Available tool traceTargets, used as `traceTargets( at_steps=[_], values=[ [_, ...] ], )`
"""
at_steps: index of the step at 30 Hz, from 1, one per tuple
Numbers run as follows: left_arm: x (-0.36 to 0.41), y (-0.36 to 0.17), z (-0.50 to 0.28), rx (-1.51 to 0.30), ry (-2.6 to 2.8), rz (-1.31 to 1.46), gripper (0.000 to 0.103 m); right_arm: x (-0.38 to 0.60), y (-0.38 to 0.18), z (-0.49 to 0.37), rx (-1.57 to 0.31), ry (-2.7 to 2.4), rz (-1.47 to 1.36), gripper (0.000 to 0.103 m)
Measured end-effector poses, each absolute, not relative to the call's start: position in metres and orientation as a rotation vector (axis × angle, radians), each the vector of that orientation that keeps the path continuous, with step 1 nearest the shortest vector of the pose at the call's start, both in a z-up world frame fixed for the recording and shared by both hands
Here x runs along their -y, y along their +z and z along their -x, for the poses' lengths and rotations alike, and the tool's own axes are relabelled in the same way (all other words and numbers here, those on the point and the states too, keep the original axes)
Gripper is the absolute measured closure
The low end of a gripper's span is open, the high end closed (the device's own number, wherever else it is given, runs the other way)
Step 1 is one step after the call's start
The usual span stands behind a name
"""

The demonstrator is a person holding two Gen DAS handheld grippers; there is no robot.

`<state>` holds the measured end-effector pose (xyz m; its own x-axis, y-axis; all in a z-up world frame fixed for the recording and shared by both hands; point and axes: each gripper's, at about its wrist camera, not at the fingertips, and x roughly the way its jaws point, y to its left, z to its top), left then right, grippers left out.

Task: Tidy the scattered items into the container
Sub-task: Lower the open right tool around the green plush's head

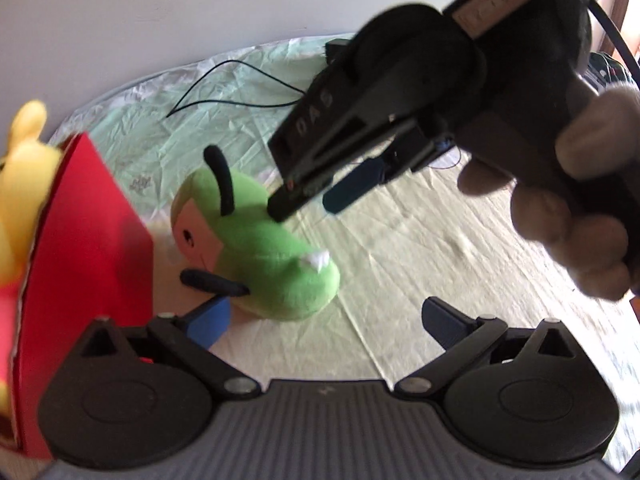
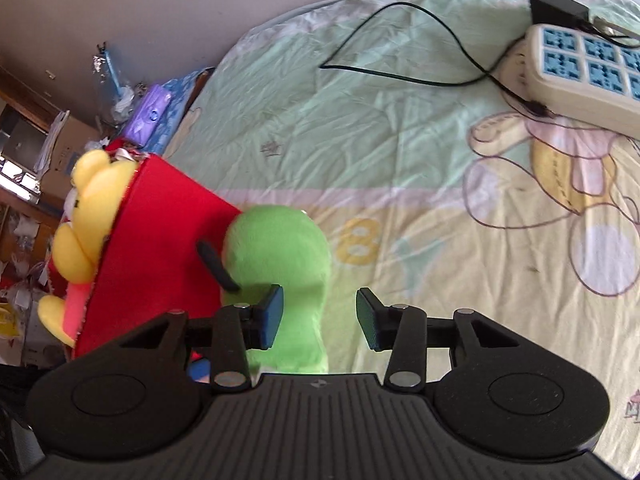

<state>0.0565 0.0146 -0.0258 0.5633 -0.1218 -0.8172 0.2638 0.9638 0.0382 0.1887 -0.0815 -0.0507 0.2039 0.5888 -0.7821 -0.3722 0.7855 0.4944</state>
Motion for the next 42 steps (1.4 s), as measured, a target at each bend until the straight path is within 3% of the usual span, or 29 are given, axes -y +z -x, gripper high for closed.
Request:
traceTargets(
  at_steps=[6,13,23,28,42],
  values=[
    [-0.01,-0.033,-0.072,-0.975,-0.248,-0.171,0.003,0.099,-0.047,-0.19,-1.16,0.654,-0.303,0.057],
    [-0.021,-0.046,-0.077,-1.033,-0.247,-0.113,0.008,0.107,-0.036,-0.203,-1.136,0.639,-0.324,0.048],
    [-0.033,-0.037,-0.073,-0.994,-0.236,-0.029,0.006,0.09,-0.06,-0.209,-1.2,0.674,-0.394,0.038],
    [-0.036,-0.04,-0.086,-1.003,-0.22,-0.008,0.006,0.077,-0.058,-0.207,-1.239,0.723,-0.38,0.046],
    [-0.036,-0.051,-0.117,-1.02,-0.229,0.016,0.007,0.116,-0.086,-0.208,-1.345,0.701,-0.593,0.047]
  ],
)
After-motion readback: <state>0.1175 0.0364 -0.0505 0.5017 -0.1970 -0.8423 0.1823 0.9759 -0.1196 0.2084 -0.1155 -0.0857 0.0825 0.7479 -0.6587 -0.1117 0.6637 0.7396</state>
